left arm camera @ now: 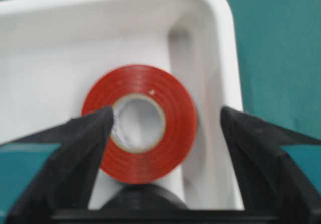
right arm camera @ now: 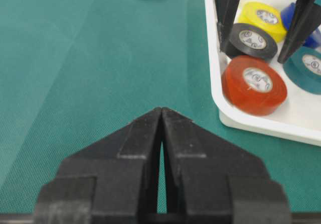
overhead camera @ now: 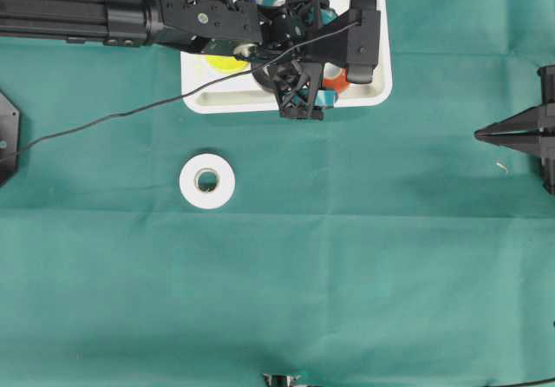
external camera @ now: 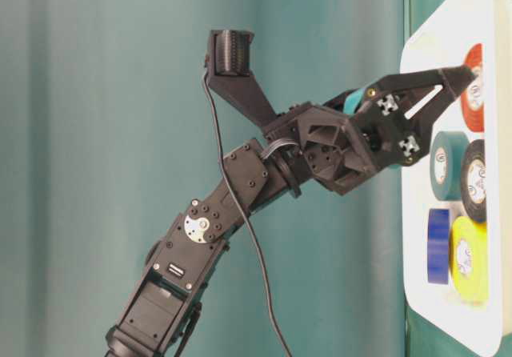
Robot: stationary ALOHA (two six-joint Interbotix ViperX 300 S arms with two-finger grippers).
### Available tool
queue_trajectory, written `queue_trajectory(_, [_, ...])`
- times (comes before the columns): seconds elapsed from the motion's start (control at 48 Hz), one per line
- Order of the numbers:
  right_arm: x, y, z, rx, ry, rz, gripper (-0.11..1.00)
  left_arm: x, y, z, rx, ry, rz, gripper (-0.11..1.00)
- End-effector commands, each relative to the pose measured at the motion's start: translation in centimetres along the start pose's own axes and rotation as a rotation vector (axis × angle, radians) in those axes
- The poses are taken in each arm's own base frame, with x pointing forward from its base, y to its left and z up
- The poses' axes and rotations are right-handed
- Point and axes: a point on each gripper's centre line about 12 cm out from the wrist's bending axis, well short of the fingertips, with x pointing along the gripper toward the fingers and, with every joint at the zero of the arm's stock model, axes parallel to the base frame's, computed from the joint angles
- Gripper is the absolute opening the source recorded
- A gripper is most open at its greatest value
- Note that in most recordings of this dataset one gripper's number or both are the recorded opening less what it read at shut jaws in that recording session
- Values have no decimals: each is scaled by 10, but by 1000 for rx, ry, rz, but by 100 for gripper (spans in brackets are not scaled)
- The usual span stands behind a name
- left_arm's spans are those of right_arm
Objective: Put the tape into the white case with the left arm.
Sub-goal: 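Lift and carry the red roll with the left gripper into the tray, then release the red roll in the tray and withdraw the left gripper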
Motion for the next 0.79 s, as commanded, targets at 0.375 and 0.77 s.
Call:
queue_trajectory(0.375, [0, 0, -2, -7, 4, 3, -9, -42, -18, 32, 35, -117, -3, 75])
queue_trajectory(0.77, [0, 0, -1, -7, 2, 2, -9, -80, -64, 13, 100, -132, -64, 75])
